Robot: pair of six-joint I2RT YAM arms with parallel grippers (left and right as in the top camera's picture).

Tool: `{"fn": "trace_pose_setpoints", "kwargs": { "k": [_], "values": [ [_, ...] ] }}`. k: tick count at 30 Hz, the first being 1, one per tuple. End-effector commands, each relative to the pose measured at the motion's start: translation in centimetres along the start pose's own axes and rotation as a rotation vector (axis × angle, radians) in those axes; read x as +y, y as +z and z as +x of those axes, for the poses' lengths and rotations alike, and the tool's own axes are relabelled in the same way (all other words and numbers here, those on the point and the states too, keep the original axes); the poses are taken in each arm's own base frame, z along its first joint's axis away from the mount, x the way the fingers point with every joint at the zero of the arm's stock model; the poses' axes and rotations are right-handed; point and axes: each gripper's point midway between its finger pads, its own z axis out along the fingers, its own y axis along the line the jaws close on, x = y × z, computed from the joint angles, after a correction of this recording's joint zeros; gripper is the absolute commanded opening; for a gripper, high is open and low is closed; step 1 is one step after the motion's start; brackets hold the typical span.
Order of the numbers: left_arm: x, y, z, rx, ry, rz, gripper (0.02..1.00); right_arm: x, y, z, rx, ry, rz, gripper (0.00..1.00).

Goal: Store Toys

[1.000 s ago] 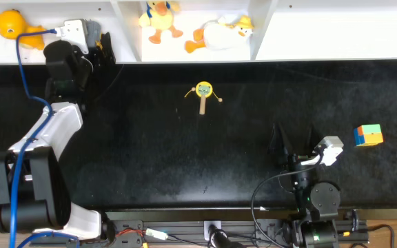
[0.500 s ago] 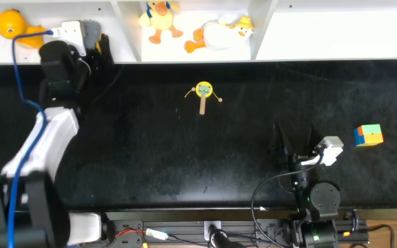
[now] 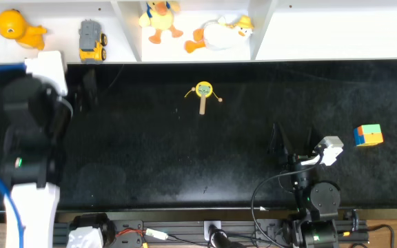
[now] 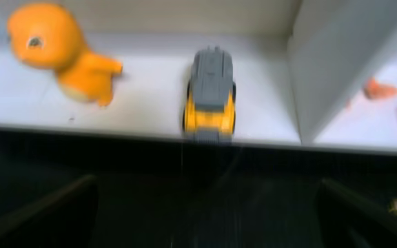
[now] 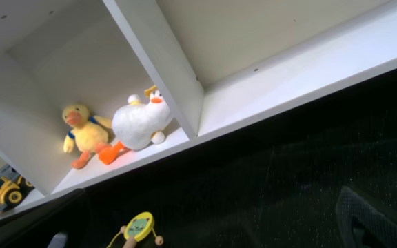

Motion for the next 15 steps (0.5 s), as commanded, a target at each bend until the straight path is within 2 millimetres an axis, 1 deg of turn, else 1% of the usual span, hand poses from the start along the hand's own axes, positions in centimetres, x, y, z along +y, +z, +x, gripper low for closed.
{"fn": "trace_pose_setpoints", "kwargs": {
  "k": [1,4,7,10,15],
  "values": [
    [0.3,-5.1,-0.8,-0.083,-0.035,-0.012,1.000,-0.2,0.0,0.3,-0.003,0.004,0.005,0.993],
    [0.3,-7.4,-0.5,-0.111,-0.034,-0.012,0.998,-0.2,0.0,0.3,-0.003,0.004,0.005,0.996],
    [0.3,-8.5,0.0,-0.117,-0.034,-0.011,0.998,-0.2,0.0,0.3,-0.003,0.004,0.005,0.996],
    [0.3,-8.5,0.7,-0.090,-0.034,-0.012,0.998,-0.2,0.0,0.3,-0.003,0.004,0.006,0.993],
    [0.3,-8.2,2.6,-0.006,-0.033,-0.013,0.998,-0.2,0.0,0.3,-0.003,0.004,0.006,0.996]
  ]
}}
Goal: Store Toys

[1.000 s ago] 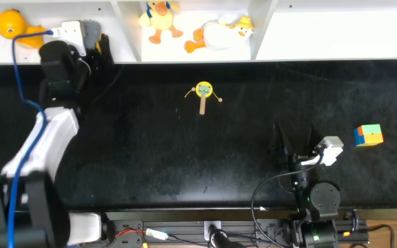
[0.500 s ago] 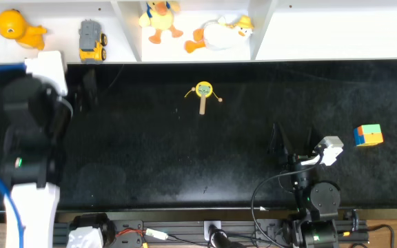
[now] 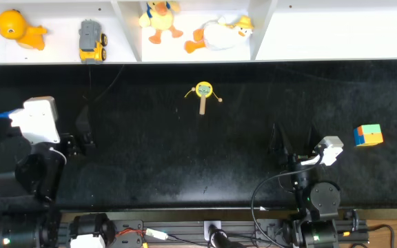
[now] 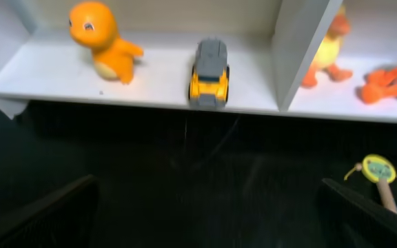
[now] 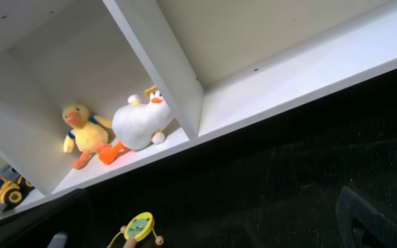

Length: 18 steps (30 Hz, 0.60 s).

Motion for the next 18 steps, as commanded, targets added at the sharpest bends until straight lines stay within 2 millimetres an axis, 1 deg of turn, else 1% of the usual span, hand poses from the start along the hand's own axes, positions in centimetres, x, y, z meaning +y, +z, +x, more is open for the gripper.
{"fn": "trace_pose_setpoints", "kwargs": {
  "k": [1,9,11,13,16,18],
  "values": [
    [0.2,-0.2,0.9,0.042,-0.014,-0.012,1.000,-0.2,0.0,0.3,-0.004,0.004,0.005,0.993],
    [0.2,-0.7,4.5,0.184,-0.012,-0.011,0.998,-0.2,0.0,0.3,-0.004,0.004,0.005,0.996],
    [-0.7,-0.6,4.6,0.167,-0.015,0.039,0.998,-0.2,0.0,0.3,-0.004,0.004,0.005,0.996],
    [-0.8,0.0,5.0,0.126,-0.015,0.047,0.998,-0.2,0.0,0.3,-0.004,0.004,0.005,0.996],
    [-0.7,1.8,5.9,0.037,-0.017,0.047,0.998,-0.2,0.0,0.3,-0.004,0.004,0.005,0.996],
    [-0.7,2.9,6.7,-0.034,-0.066,0.048,0.996,-0.2,0.0,0.3,-0.004,0.004,0.005,0.996]
  ]
}}
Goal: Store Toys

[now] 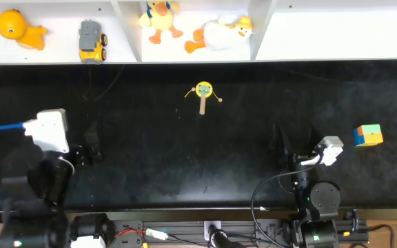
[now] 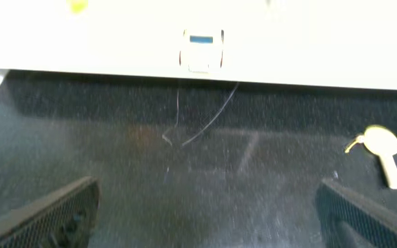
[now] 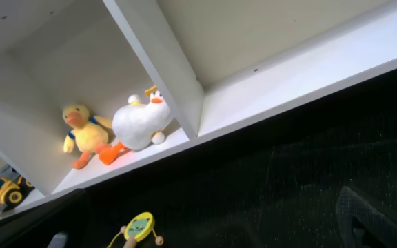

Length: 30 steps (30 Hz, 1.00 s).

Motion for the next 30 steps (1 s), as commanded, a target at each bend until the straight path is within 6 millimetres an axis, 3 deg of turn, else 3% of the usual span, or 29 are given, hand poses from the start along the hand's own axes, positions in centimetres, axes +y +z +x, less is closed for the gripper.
{"fn": "trace_pose_setpoints", "kwargs": {
  "k": [1,11,22,30],
  "values": [
    [-0.2,2.3,3.1,-0.074,-0.085,0.025,0.998,-0.2,0.0,0.3,-0.003,0.004,0.006,0.996],
    [-0.2,4.6,6.9,-0.269,-0.196,0.031,0.998,-0.2,0.0,0.3,-0.003,0.004,0.006,0.996],
    [-1.2,6.0,7.6,-0.380,-0.198,0.085,0.998,-0.2,0.0,0.3,-0.003,0.004,0.006,0.996],
    [-1.5,5.2,7.3,-0.407,-0.147,0.099,0.998,-0.2,0.0,0.3,-0.003,0.004,0.006,0.996]
  ]
}}
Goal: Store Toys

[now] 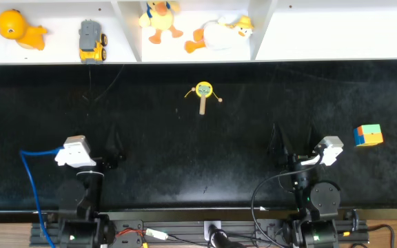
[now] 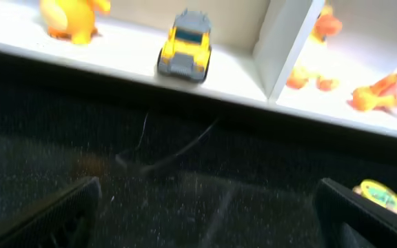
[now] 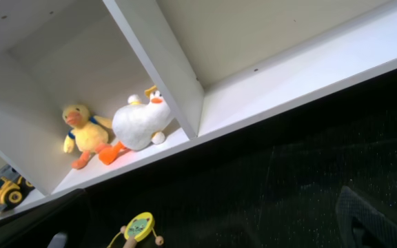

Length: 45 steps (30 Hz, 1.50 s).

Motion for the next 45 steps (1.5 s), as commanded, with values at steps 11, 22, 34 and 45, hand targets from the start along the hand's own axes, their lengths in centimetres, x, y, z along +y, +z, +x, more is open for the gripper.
{"fn": "trace_pose_setpoints", "kwargs": {
  "k": [11,22,34,45],
  "values": [
    [-0.85,-0.24,-0.50,-0.025,0.026,0.045,0.998,-0.24,0.03,0.28,-0.003,0.004,0.006,0.993],
    [-0.86,-0.24,-0.49,-0.025,0.026,0.046,0.998,-0.24,0.03,0.28,-0.003,0.004,0.006,0.993],
    [-0.85,-0.24,-0.48,-0.024,0.026,0.045,0.998,-0.24,0.03,0.28,-0.003,0.004,0.006,0.996],
    [-0.85,-0.24,-0.48,-0.024,0.026,0.045,0.998,-0.24,0.03,0.28,-0.003,0.004,0.006,0.996]
  ]
}}
